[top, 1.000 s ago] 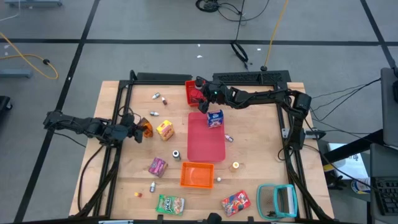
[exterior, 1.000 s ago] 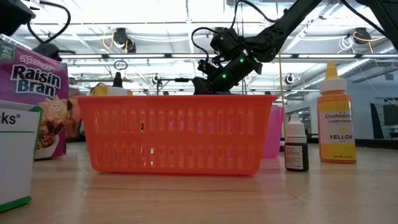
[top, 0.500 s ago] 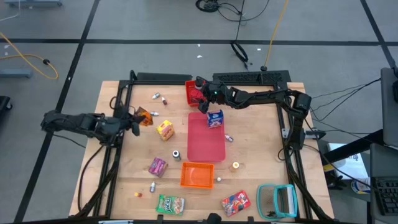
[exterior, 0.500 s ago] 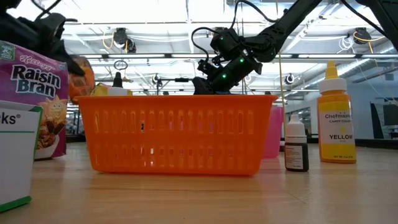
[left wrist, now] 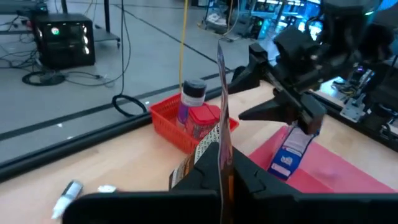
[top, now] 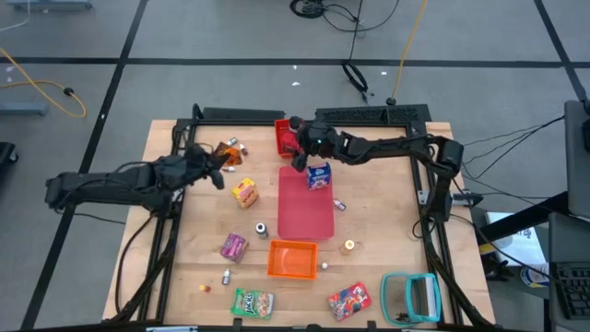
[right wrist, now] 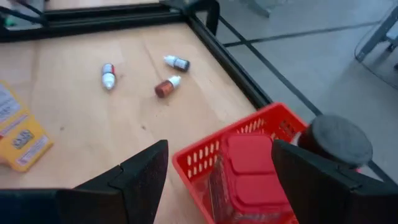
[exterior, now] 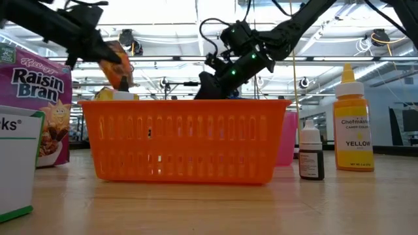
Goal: Pick & Place Kitchen Items
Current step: Put the orange seasoning pack into the red bin
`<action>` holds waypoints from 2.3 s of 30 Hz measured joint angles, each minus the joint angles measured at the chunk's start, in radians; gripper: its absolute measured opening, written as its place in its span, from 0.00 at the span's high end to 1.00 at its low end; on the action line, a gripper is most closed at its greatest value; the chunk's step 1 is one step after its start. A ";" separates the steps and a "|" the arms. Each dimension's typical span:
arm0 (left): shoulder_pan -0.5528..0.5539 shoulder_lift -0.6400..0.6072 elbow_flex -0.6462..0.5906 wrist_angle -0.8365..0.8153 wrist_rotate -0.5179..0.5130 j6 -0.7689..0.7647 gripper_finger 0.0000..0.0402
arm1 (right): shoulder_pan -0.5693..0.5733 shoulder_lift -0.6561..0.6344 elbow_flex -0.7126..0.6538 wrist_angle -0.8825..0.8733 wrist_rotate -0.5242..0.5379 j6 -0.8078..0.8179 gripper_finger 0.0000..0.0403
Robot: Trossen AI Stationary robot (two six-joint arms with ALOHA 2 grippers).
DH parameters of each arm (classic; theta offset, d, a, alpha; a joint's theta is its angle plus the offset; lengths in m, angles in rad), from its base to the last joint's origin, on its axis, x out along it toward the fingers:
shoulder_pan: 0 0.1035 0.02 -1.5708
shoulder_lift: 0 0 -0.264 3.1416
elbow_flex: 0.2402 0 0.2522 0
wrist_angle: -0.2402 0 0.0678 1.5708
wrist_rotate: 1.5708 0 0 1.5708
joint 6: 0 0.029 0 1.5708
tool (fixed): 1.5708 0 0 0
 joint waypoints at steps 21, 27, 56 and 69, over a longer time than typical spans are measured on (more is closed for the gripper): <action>0.421 0.471 0.071 0.437 0.507 0.145 1.00 | 0.087 -0.139 -0.001 -0.266 0.000 -0.010 0.35; 0.455 0.640 0.207 0.419 0.563 0.209 1.00 | 0.138 -0.147 -0.002 -0.340 0.000 -0.007 0.35; 0.543 1.065 0.513 0.385 0.531 0.323 1.00 | 0.222 -0.157 -0.001 -0.405 0.000 -0.032 0.37; 0.560 1.065 0.513 0.400 0.549 0.310 1.00 | 0.222 -0.157 -0.001 -0.387 0.000 -0.043 0.37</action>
